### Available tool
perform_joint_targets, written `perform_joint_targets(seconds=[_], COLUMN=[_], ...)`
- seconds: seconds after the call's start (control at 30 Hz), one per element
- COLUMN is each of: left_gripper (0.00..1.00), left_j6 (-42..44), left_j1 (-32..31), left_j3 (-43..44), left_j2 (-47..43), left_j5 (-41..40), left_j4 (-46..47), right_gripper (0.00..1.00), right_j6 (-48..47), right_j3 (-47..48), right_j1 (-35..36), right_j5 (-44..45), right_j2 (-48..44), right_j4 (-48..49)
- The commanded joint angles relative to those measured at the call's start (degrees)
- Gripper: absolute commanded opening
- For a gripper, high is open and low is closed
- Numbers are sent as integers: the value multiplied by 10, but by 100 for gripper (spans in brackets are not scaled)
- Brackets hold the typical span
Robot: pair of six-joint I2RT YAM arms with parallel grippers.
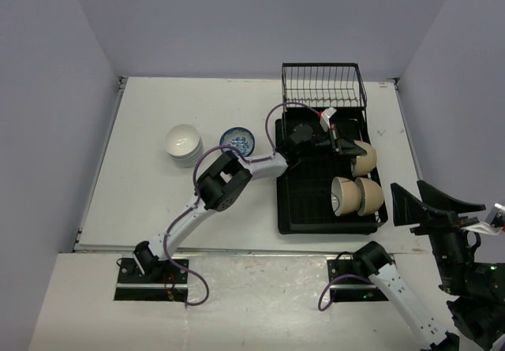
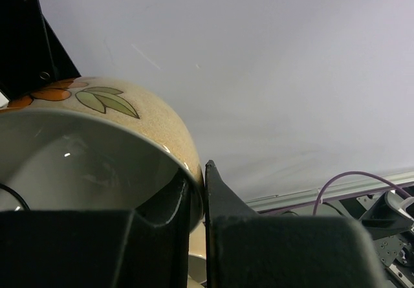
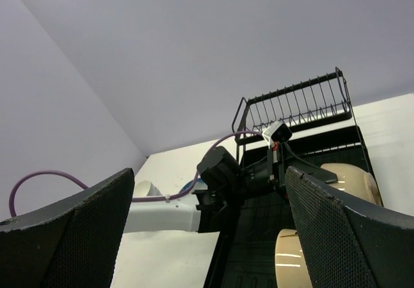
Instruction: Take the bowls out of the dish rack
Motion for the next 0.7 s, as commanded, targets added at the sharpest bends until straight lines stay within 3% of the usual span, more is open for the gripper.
perform_joint_targets(seconds=[0.0,0.43,0.67], left_gripper=[0,0,0], left_j6=[-69,-119,-115], left_j1=[14,14,16], left_j3=[14,84,58], left_j2=[18,67,41], left_j5=[-8,-27,-29], left_j4=[91,169,184], right_gripper=[99,99,99], right_j6=[-9,-13,-14], right_j3=[-2,-3,-3], right_j1=[0,0,0], right_j5=[-10,-12,-13], right_j2=[-7,-14,-13], right_j4=[23,24,25])
